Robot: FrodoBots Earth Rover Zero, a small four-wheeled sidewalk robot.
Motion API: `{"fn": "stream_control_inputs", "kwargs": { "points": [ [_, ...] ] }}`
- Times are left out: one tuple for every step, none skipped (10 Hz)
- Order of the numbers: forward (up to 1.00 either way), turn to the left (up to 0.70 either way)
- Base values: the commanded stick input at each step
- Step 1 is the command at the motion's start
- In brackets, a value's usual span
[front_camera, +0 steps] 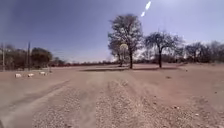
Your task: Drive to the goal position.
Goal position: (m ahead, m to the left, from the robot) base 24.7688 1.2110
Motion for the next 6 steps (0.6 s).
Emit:
{"fn": "stream_control_inputs", "kwargs": {
  "points": [
    [0.85, 0.0],
    [0.85, 0.0],
    [0.85, 0.0],
    [0.85, 0.0],
    [0.85, 0.0],
    [0.85, 0.0]
  ]
}}
